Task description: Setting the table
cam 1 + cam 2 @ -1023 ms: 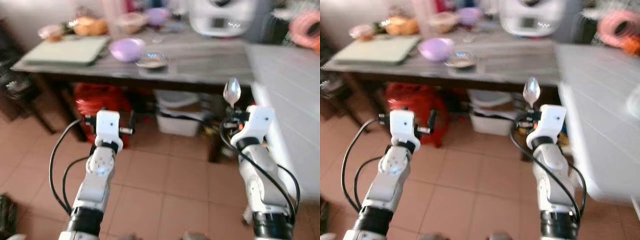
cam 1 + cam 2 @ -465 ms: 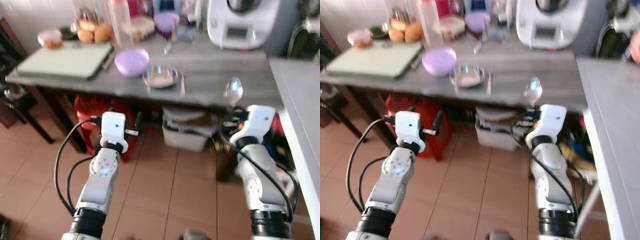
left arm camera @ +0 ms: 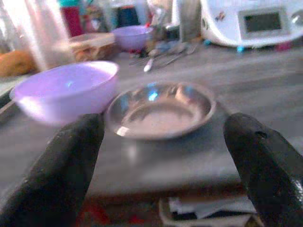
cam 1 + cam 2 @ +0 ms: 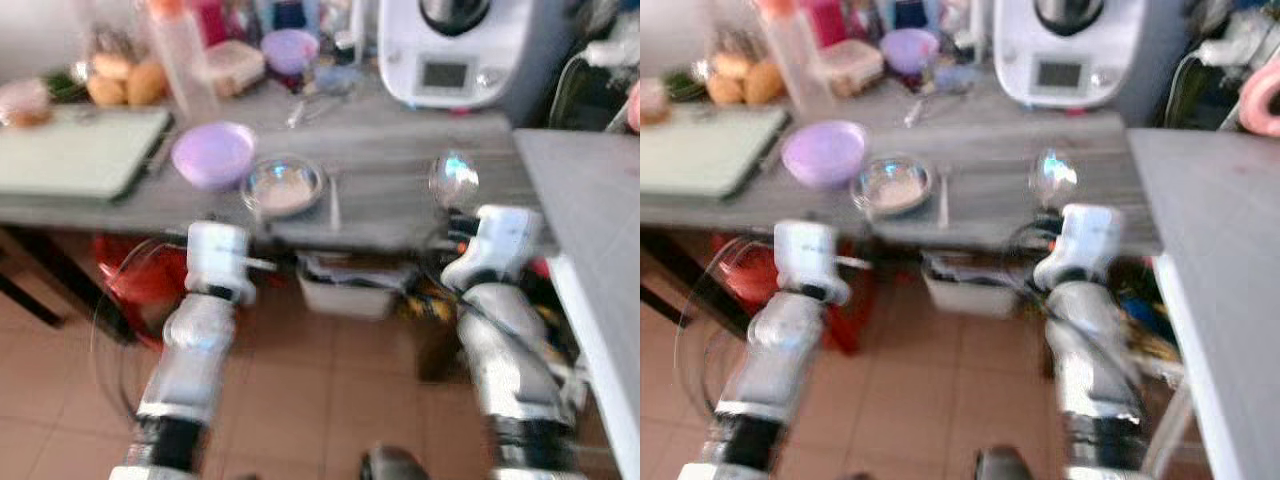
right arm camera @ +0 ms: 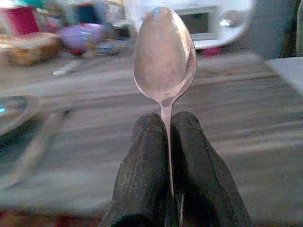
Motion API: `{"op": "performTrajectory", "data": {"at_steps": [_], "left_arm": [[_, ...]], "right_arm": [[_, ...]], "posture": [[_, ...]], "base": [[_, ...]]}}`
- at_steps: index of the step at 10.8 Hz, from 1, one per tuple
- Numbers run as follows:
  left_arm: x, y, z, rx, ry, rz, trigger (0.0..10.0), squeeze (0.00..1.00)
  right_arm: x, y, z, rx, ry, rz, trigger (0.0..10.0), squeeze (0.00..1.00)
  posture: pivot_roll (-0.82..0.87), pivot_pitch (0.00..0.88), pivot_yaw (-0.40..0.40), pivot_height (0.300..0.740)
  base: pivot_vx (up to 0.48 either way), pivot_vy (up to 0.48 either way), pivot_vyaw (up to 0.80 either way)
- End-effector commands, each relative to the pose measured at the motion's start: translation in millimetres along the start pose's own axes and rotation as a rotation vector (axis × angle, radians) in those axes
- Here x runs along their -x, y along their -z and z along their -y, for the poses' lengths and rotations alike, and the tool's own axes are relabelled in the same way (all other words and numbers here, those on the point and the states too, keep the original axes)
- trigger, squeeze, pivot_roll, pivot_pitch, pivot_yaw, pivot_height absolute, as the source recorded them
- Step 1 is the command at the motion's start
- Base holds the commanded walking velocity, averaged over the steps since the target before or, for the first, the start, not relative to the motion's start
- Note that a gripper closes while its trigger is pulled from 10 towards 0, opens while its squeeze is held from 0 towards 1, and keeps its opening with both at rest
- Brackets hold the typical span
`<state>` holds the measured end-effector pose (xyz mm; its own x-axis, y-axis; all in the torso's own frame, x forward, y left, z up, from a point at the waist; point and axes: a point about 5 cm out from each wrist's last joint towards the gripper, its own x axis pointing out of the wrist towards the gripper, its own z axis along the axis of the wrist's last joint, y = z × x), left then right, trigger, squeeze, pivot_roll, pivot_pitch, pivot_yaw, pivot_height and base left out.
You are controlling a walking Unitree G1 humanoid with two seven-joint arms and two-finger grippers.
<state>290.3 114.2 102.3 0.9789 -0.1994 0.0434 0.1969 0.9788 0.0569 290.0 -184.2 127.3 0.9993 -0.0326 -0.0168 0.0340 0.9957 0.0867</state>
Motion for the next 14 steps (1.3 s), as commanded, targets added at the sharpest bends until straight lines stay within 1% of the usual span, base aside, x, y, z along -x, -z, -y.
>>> {"op": "performTrajectory", "data": {"at_steps": [1, 2, 4, 7, 8, 9, 10, 11, 12, 13, 14], "left_arm": [[1.5, -3.2, -15.2, -0.024, -0.041, 0.009, 10.0, 0.0], [2.1, -4.2, -15.5, -0.017, -0.042, 0.017, 10.0, 0.0], [6.6, -6.4, -21.4, -0.021, -0.068, 0.033, 10.0, 0.0], [20.6, -4.4, -34.2, -0.051, -0.095, 0.014, 10.0, 0.0], [25.3, -4.4, -36.8, -0.043, -0.093, 0.004, 10.0, 0.0], [27.1, -5.4, -36.8, -0.04, -0.09, 0.002, 10.0, 0.0], [27.5, -6.7, -36.0, -0.04, -0.087, 0.003, 10.0, 0.0], [30.2, -5.9, -35.6, -0.042, -0.075, -0.007, 10.0, 0.0], [31.8, -5.3, -34.9, -0.019, -0.061, -0.024, 10.0, 0.0], [31.3, -9.7, -32.2, -0.015, -0.06, -0.015, 10.0, 0.0], [35.5, -8.5, -27.7, 0.001, -0.045, -0.029, 10.0, 0.0]], "right_arm": [[-3.3, -7.1, -15.0, -0.018, -0.042, 0.035, 10.0, 0.0], [-3.6, -7.0, -16.4, -0.017, -0.044, 0.036, 10.0, 0.0], [-3.0, -6.9, -16.4, -0.015, -0.044, 0.037, 10.0, 0.0], [-2.3, -2.5, -16.7, -0.028, -0.035, 0.014, 10.0, 0.0], [-2.8, 0.3, -18.8, -0.044, -0.029, 0.0, 10.0, 0.0], [-2.4, 1.5, -18.8, -0.07, -0.016, -0.004, 10.0, 0.0], [-2.8, -0.6, -18.9, -0.066, -0.015, 0.003, 10.0, 0.0], [-3.0, -1.7, -16.4, -0.072, -0.003, 0.004, 10.0, 0.0], [-1.7, -1.4, -11.7, -0.051, 0.009, 0.001, 10.0, 0.0], [2.3, 0.7, -8.0, -0.056, 0.03, -0.016, 10.0, 0.0], [5.0, 3.3, -5.1, -0.068, 0.044, -0.031, 10.0, 0.0]], "posture": [[-0.04, 0.0, 0.046, 0.74], [-0.04, 0.0, 0.047, 0.74], [-0.04, 0.0, 0.048, 0.74], [-0.01, 0.0, 0.037, 0.74], [0.0, 0.0, 0.037, 0.74], [0.01, 0.0, 0.04, 0.74], [0.01, 0.0, 0.045, 0.74], [0.0, 0.0, 0.05, 0.74], [0.0, 0.0, 0.051, 0.74], [0.0, 0.0, 0.053, 0.74], [0.0, 0.0, 0.054, 0.74]], "base": [[0.48, 0.0, 0.0], [0.48, 0.0, 0.0], [0.0, 0.0, 0.0], [0.0, 0.0, 0.0], [0.0, 0.0, 0.0], [0.0, 0.0, 0.0], [0.0, 0.0, 0.0], [0.0, 0.0, 0.0], [0.0, 0.0, 0.0], [0.0, 0.0, 0.0], [0.0, 0.0, 0.0]]}}
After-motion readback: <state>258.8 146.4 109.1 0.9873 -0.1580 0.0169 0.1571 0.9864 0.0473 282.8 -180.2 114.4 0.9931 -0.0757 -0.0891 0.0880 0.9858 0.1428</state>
